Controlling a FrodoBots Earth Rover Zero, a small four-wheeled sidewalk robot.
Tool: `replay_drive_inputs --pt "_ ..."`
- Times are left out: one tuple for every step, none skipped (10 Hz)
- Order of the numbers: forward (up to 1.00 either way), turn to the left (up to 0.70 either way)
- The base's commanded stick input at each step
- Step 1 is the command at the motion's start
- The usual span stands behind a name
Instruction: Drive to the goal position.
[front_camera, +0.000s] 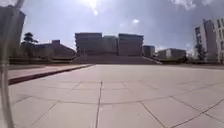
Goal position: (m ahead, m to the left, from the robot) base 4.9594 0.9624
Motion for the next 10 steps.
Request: replay_drive_inputs --pt "0.85 0.0" --pt "0.85 0.0" --pt "0.85 0.0" --pt "0.85 0.0" --pt "0.85 0.0" --pt "0.85 0.0" --pt "0.85 0.0" --pt "0.85 0.0" --pt "0.85 -0.02" --pt "0.85 -0.2"
